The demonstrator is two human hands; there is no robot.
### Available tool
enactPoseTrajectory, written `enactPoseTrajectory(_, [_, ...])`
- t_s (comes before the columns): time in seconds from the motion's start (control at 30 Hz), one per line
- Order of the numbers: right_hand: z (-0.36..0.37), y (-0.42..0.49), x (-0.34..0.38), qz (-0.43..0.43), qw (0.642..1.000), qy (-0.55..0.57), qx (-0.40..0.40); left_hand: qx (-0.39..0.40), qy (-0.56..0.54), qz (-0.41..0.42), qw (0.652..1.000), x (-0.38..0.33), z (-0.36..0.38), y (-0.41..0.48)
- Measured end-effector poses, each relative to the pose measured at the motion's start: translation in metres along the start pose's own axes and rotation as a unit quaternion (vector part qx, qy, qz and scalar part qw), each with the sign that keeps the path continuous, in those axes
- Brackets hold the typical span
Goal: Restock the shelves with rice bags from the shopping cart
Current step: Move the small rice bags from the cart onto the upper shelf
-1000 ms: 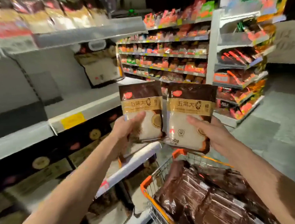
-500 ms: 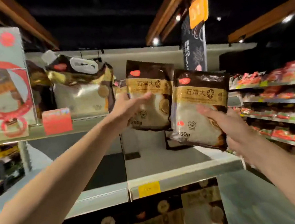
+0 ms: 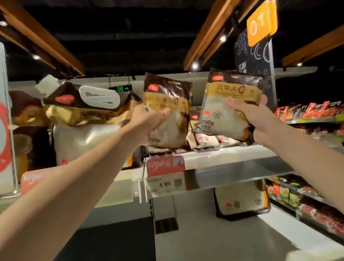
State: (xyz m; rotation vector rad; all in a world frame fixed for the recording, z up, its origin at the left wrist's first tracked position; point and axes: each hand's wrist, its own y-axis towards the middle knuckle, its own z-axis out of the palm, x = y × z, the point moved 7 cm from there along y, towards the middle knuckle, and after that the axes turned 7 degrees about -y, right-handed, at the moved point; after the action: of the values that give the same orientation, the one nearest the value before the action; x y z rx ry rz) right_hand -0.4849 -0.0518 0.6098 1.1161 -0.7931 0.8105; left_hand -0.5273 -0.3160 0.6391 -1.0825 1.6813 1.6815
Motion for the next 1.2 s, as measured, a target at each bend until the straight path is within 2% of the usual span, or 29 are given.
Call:
enactPoseTrajectory(0.1, [0.012,0.047,-0.011,0.010,0.999,-0.049,0.014,-0.033,0.069,-0.005,0.997,0.022,0.012,0.030])
enactPoseTrajectory(0.23, [0.030,0.100,-0.034,0.039,0.990,-0.128,0.046,-0.046,0.118,-0.117,0.985,0.062,0.019,0.059])
enactPoseTrajectory(0.33, [0.038,0.131,-0.048,0.025,0.978,-0.195,0.074,-0.049,0.144,-0.176,0.973,0.093,0.020,0.079])
enactPoseTrajectory(0.5, [0.040,0.151,-0.075,0.009,0.961,-0.249,0.119,-0.093,0.107,-0.117,0.983,0.092,0.015,0.106])
enactPoseTrajectory(0.67, [0.041,0.154,-0.087,0.007,0.957,-0.258,0.131,-0.091,0.060,-0.119,0.987,0.095,0.020,0.120])
enactPoseTrajectory(0.83, [0.042,0.152,-0.098,0.010,0.951,-0.273,0.146,-0.121,0.091,-0.144,0.978,0.131,0.015,0.117])
enactPoseTrajectory(1.0, [0.036,0.160,-0.106,0.037,0.958,-0.253,0.126,-0.160,0.173,-0.151,0.960,0.133,0.011,0.117])
enactPoseTrajectory(1.07, [0.034,0.162,-0.107,0.047,0.959,-0.254,0.116,-0.130,0.243,-0.173,0.946,0.132,0.018,0.118])
enactPoseTrajectory(1.13, [0.032,0.164,-0.109,0.057,0.959,-0.255,0.106,-0.119,0.366,-0.124,0.915,0.118,0.026,0.119])
enactPoseTrajectory(1.2, [0.031,0.165,-0.111,0.070,0.961,-0.248,0.097,-0.112,0.527,-0.020,0.842,0.101,0.037,0.117])
